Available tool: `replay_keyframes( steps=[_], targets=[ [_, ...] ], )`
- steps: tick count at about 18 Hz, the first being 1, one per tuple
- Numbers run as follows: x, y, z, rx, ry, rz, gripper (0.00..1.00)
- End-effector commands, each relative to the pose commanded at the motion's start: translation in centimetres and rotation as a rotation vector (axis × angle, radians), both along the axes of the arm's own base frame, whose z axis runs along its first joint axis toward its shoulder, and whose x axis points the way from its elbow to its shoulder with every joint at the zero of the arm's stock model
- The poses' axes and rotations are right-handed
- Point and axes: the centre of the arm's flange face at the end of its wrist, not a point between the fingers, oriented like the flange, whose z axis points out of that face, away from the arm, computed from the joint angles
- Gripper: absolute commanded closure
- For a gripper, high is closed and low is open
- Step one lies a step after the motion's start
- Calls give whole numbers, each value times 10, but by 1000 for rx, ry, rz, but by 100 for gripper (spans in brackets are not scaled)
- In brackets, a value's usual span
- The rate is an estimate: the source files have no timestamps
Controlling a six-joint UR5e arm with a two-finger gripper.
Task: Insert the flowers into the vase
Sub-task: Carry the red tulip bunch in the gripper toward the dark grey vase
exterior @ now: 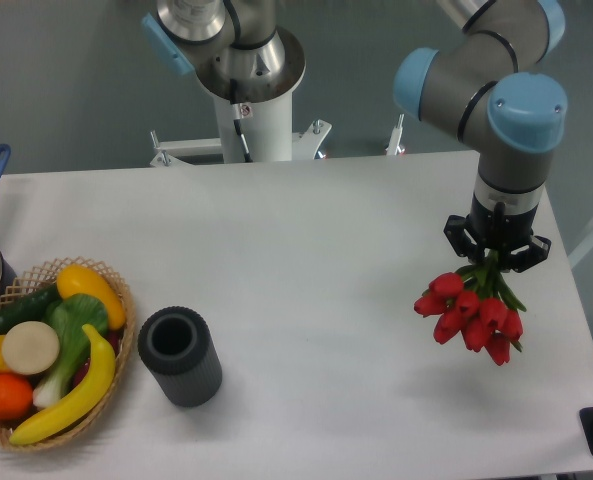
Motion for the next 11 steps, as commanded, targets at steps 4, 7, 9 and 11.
replay_keyframes(
  steps=[4, 7, 9, 11],
  targets=[
    [16, 30, 14, 89, -13, -2, 100],
    [32, 50, 27, 187, -42, 53, 100],
    [41, 65, 36, 259, -27, 22, 100],
    [52, 80, 50, 393, -45, -7, 100]
  ],
)
